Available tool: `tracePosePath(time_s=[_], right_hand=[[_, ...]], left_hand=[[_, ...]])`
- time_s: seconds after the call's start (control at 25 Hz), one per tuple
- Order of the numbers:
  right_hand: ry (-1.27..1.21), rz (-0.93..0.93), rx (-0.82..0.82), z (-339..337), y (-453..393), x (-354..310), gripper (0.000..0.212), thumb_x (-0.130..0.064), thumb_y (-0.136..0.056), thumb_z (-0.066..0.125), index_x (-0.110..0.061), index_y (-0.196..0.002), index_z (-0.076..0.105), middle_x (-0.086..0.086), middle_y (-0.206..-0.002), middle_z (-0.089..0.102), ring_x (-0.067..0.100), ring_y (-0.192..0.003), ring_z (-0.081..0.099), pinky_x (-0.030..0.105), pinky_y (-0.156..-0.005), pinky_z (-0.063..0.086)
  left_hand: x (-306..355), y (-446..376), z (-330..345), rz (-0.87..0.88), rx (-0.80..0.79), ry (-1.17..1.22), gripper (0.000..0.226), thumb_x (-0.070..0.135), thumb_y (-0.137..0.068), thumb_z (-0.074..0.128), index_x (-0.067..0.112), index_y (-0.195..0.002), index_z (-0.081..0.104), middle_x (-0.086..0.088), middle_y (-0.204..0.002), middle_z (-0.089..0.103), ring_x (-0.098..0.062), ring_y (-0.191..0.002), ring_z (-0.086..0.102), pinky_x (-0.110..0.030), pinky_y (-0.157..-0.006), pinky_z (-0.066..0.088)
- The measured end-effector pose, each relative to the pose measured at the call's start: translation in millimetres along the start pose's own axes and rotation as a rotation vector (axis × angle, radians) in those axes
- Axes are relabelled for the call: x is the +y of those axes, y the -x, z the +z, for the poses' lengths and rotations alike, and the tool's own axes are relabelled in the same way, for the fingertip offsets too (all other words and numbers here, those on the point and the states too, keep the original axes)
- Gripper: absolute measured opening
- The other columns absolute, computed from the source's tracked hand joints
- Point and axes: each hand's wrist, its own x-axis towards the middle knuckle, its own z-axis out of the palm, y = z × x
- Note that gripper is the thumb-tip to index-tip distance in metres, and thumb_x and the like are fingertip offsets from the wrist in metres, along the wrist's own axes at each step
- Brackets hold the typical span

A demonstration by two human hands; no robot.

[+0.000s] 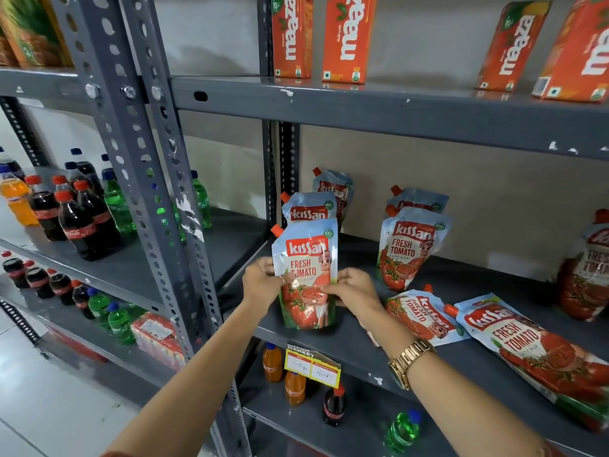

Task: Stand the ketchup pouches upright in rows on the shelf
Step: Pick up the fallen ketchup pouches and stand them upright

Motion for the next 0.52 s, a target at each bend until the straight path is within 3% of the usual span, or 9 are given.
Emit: tracePosePath(time_s=[0.16, 0.4, 0.52], right_hand=[[0.126, -0.212, 0.128, -13, 8, 9, 0.031, -0.017, -0.070, 0.078, -0.014, -0.088, 0.052, 0.011, -0.099, 0.072, 0.021, -0.087, 0.069, 0.042, -0.078, 0.059], [0.246, -0.203, 0.027, -22, 13, 14, 0.030, -0.014, -0.080, 0.068, -0.004, -0.106, 0.057, 0.013, -0.114, 0.068, 0.023, -0.101, 0.067, 0.039, -0.089, 0.055], [0.271, -0.233, 0.191, -37, 23, 20, 0.024, -0.010, -0.083, 0.064, -0.005, -0.106, 0.063, 0.013, -0.108, 0.070, 0.022, -0.098, 0.066, 0.032, -0.087, 0.054]], left_hand=[[7, 2, 18, 0.169, -0.051, -0.028, 0.028, -0.009, -0.075, 0.069, 0.000, -0.099, 0.057, -0.021, -0.108, 0.068, -0.025, -0.094, 0.064, -0.028, -0.073, 0.053], [3, 16, 26, 0.113, 0.011, -0.088, 0.030, -0.001, -0.081, 0.065, -0.002, -0.110, 0.057, -0.019, -0.117, 0.066, -0.030, -0.108, 0.063, -0.036, -0.089, 0.050], [-1, 25, 21, 0.066, 0.089, -0.099, 0.039, 0.006, -0.079, 0.070, 0.000, -0.115, 0.056, -0.019, -0.118, 0.065, -0.030, -0.108, 0.062, -0.034, -0.089, 0.048]])
